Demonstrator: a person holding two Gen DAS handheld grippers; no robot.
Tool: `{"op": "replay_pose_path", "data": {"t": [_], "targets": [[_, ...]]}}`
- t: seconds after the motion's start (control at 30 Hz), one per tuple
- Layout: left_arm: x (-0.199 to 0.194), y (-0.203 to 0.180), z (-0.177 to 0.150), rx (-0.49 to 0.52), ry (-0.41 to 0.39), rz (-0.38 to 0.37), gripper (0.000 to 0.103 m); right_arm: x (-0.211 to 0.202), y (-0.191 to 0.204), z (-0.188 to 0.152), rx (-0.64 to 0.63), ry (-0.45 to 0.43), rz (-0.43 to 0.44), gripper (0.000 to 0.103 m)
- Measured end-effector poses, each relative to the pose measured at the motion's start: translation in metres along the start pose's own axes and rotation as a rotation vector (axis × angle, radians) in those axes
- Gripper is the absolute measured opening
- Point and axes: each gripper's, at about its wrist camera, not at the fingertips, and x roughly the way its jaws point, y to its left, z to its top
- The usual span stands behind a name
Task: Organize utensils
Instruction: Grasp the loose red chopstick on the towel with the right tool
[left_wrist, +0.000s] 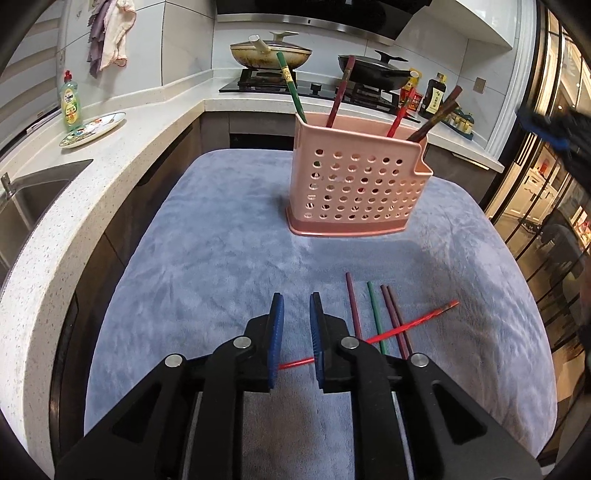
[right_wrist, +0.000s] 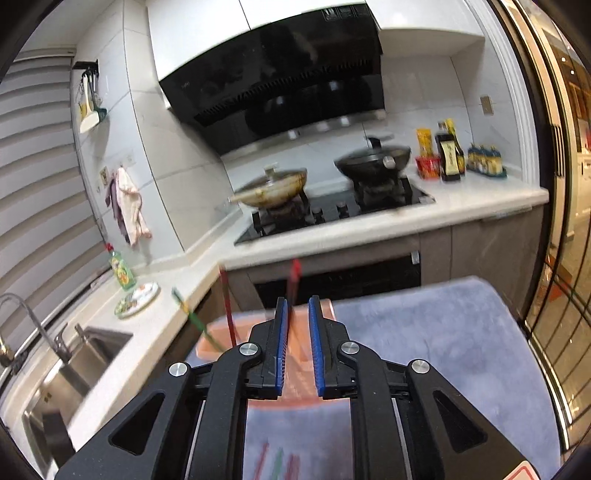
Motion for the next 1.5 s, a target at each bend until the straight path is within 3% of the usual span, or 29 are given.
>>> {"op": "replay_pose_path", "data": {"t": [0.1, 0.17, 0.23, 0.47, 1.0, 1.2, 1.5], "targets": [[0.001, -0.003, -0.007, 0.001, 0.009, -0.001, 0.019, -0.007, -0.02, -0.042, 0.035, 0.092, -0.014, 0.014], [0.001, -0.005, -0.012, 0.004, 0.007, 0.01, 0.03, -0.009, -0.031, -0.068, 0.065, 0.144, -0.021, 0.016], [0.0, -0.008, -0.02, 0.015, 0.002, 0.033, 0.035, -0.01, -0.039, -0.093, 0.093, 0.189, -0.029, 0.024], [0.004, -0.017, -0.048, 0.027, 0.036, 0.046, 0.035, 0.003, -0.049, -0.146, 0.178, 0.298, -0.033, 0.025], [0.0, 0.004, -0.074, -0.02, 0.07, 0.075, 0.036, 0.057, -0.044, -0.162, 0.333, 0.366, -0.086, 0.026], [0.0, 0.014, -0.077, -0.04, 0.072, 0.084, 0.036, 0.071, -0.05, -0.157, 0.371, 0.367, -0.174, 0.033], [0.001, 0.017, -0.075, -0.048, 0.073, 0.078, 0.036, 0.086, -0.043, -0.155, 0.335, 0.36, -0.268, 0.029]]}}
